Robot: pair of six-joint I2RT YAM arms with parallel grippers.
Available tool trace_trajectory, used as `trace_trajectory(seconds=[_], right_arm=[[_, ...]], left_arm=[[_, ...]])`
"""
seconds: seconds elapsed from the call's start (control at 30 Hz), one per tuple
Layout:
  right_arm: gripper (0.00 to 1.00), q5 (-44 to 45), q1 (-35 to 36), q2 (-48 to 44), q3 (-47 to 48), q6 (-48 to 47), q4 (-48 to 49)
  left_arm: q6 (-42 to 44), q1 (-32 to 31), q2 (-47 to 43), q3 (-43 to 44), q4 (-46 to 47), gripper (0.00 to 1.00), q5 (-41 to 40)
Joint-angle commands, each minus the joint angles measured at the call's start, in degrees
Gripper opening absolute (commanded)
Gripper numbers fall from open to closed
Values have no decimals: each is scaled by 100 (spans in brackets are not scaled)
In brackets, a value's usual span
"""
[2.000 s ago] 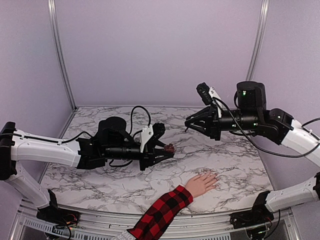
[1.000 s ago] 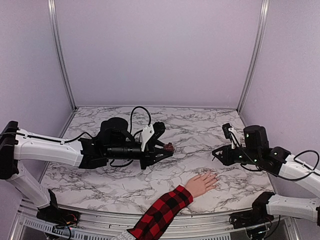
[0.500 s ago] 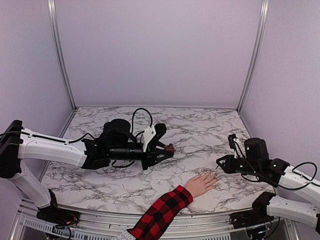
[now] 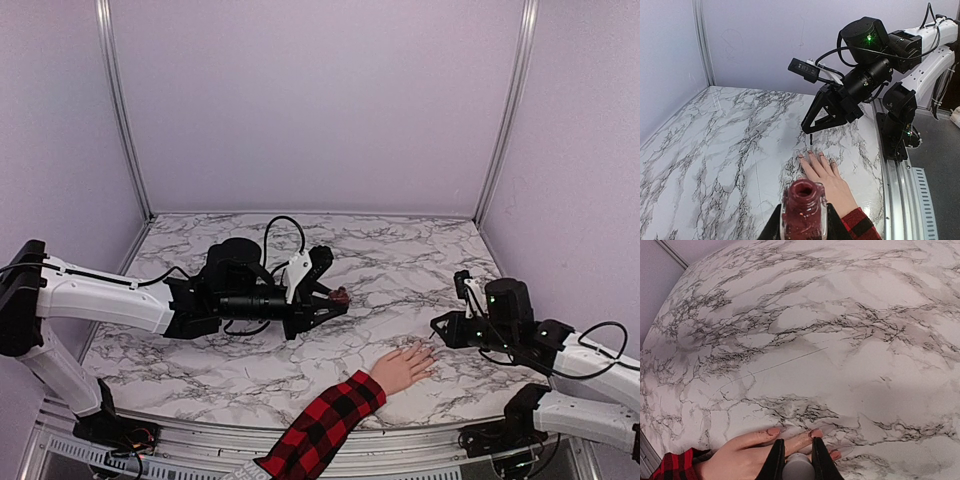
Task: Paint the nails
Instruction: Paint the hand on the nail.
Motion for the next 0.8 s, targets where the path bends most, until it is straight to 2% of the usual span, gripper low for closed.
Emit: trace_trajectory(seconds=[0.0,0.5,0.77], right_arm=[[0,156,-38,35,-49,97,171],[0,718,-36,243,-153,566,16],[0,640,-35,169,-181,351,185]], left_arm=[[-50,26,-24,38,246,0,-14],[-49,26,-1,53,248,0,-5],[-32,27,13,63,249,0,16]])
